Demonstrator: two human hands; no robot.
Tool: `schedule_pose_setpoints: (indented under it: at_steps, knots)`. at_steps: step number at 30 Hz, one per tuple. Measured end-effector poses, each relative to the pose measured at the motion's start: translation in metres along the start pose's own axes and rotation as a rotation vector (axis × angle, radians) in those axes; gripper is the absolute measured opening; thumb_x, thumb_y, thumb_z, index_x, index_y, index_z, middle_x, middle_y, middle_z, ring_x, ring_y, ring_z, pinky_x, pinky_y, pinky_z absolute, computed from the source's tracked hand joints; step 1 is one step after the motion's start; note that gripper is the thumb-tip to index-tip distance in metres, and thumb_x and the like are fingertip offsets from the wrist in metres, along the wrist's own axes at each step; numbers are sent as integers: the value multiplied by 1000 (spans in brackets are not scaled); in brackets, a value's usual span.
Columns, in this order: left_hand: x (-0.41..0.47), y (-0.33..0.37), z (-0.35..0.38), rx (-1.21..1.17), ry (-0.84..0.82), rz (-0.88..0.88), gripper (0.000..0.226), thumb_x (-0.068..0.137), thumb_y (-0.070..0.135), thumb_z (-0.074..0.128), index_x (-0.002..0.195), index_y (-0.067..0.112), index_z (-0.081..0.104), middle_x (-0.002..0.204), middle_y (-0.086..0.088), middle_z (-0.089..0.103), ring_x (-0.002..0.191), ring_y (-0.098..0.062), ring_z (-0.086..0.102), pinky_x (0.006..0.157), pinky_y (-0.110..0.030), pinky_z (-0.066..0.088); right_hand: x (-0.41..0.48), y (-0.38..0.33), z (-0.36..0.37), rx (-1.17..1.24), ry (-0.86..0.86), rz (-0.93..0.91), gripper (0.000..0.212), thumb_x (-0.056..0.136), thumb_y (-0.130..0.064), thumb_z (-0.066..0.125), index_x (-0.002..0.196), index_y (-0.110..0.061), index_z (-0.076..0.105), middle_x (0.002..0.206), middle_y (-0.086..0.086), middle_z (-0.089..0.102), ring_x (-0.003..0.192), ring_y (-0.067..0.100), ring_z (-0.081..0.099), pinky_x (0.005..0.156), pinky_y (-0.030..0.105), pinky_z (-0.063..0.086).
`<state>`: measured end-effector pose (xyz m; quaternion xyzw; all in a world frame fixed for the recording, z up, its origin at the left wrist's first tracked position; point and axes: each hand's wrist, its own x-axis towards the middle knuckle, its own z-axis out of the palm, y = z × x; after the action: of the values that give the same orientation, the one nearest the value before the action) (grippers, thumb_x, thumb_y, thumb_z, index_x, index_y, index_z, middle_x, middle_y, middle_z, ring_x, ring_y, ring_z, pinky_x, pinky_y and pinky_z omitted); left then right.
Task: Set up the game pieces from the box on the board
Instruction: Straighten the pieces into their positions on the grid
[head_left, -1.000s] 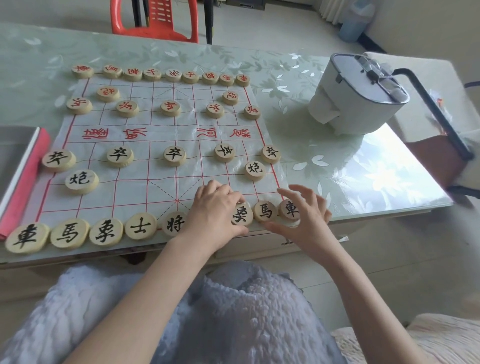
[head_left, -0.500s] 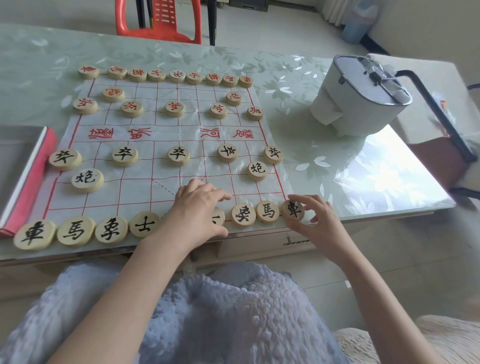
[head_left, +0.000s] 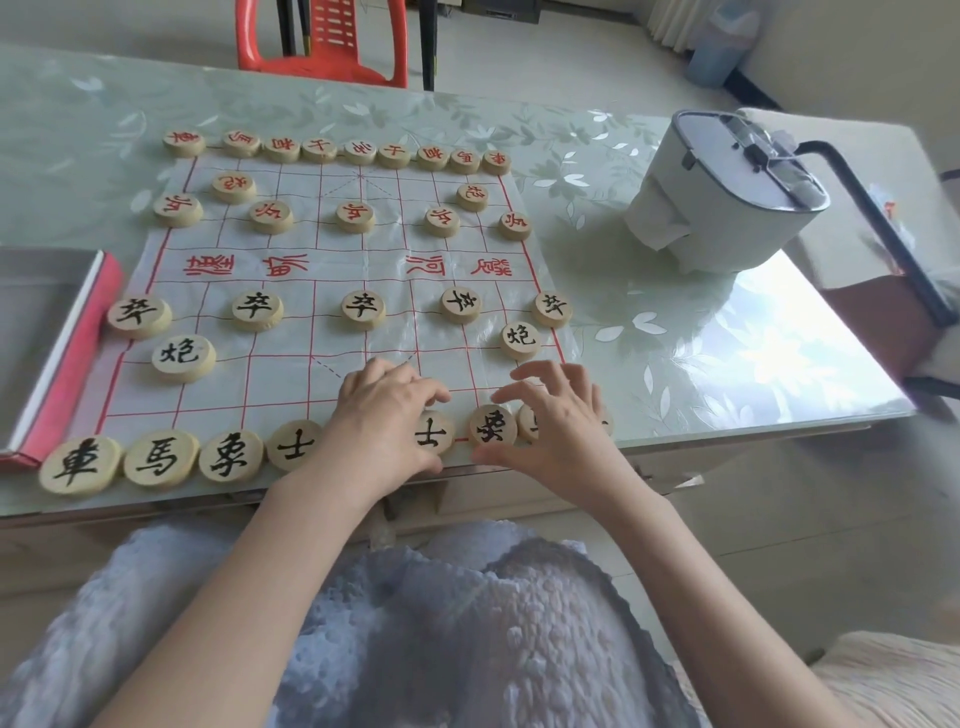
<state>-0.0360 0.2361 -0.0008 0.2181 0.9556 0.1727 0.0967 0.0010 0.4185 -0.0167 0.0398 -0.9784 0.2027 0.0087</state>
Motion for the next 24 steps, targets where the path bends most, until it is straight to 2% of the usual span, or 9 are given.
schedule_pose_setpoints:
  at_steps: [3, 6, 11, 17, 20, 24]
  knots:
    - [-1, -2, 2, 50, -6, -31, 62, 70, 41, 74, 126, 30, 49, 124, 7, 49, 123, -17, 31, 102, -30, 23, 4, -2, 3, -13, -18, -3, 53, 69, -52, 71, 115, -28, 59, 125, -7, 41, 120, 18, 23, 93, 24, 15]
    - [0, -2, 3, 61, -1, -58, 56, 70, 41, 74, 120, 28, 52, 120, 5, 52, 120, -19, 34, 99, -31, 25, 3, -3, 3, 17, -66, -3, 47, 75, -46, 68, 119, -35, 57, 122, -7, 44, 118, 20, 26, 94, 28, 18]
    - [1, -2, 3, 74, 3, -64, 55, 71, 41, 73, 120, 29, 52, 119, 5, 53, 119, -19, 35, 100, -32, 26, 0, -3, 4, -30, -91, -40, 45, 82, -47, 59, 125, -39, 51, 117, -9, 48, 113, 17, 30, 79, 27, 14]
    - [0, -3, 3, 82, 5, -74, 55, 70, 44, 73, 119, 28, 52, 118, 4, 53, 118, -19, 36, 100, -32, 27, -2, -1, 3, 5, -101, -43, 56, 78, -46, 65, 130, -37, 46, 122, -10, 46, 115, 17, 29, 82, 28, 15]
    - [-1, -3, 4, 67, 1, -73, 55, 69, 44, 73, 117, 28, 52, 117, 4, 53, 117, -19, 36, 99, -32, 27, -9, 11, -10, 74, -56, 6, 65, 75, -46, 69, 133, -38, 41, 128, -12, 43, 117, 13, 27, 88, 27, 17]
    - [0, -3, 3, 62, -4, -72, 57, 68, 46, 74, 118, 28, 52, 119, 5, 53, 118, -19, 35, 99, -32, 27, -21, 35, -29, 138, 5, 84, 64, 72, -42, 72, 130, -38, 46, 130, -14, 45, 118, 12, 27, 99, 31, 22]
